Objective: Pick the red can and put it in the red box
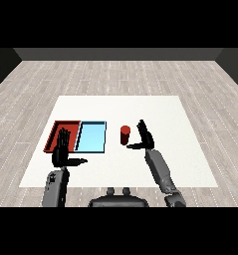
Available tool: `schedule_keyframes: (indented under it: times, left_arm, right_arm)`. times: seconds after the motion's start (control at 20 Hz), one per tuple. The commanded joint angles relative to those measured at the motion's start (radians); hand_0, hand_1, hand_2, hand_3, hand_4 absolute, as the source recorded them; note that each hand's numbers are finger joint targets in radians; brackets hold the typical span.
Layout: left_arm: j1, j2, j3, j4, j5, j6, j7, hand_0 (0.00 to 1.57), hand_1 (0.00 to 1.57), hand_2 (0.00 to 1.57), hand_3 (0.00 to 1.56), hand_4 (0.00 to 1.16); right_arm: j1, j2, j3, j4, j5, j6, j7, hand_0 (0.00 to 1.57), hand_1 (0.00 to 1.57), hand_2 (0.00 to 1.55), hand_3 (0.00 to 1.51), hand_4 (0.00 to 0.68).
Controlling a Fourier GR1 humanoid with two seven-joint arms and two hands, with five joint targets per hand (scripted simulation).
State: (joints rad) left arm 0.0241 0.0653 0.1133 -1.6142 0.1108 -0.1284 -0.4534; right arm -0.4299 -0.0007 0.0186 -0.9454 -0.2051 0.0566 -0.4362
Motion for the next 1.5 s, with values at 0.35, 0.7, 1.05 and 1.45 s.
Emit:
schedule_keyframes:
  times: [0.35,0.7,1.05,1.45]
  left_arm:
    - [-0.043,-0.006,-0.003,-0.023,0.009,0.024,0.057,0.00,0.00,0.00,0.00,0.00]
    - [0.008,0.036,0.031,-0.007,0.036,-0.040,0.013,0.00,0.00,0.00,0.00,0.00]
    - [-0.013,0.021,0.028,0.056,0.015,-0.026,-0.031,0.00,0.00,0.00,0.00,0.00]
    - [0.009,0.016,0.037,0.067,0.023,-0.036,-0.065,0.00,0.00,0.00,0.00,0.00]
  right_arm:
    - [-0.111,0.001,0.053,0.247,-0.099,-0.024,-0.127,0.00,0.00,0.00,0.00,0.000]
    - [-0.156,0.001,0.166,0.288,-0.201,-0.088,-0.142,0.00,0.00,0.00,0.00,0.000]
    - [-0.201,0.001,0.273,0.374,-0.329,-0.135,-0.204,0.00,0.00,0.00,0.00,0.000]
    - [-0.299,0.001,0.309,0.507,-0.397,-0.116,-0.223,0.00,0.00,0.00,0.00,0.000]
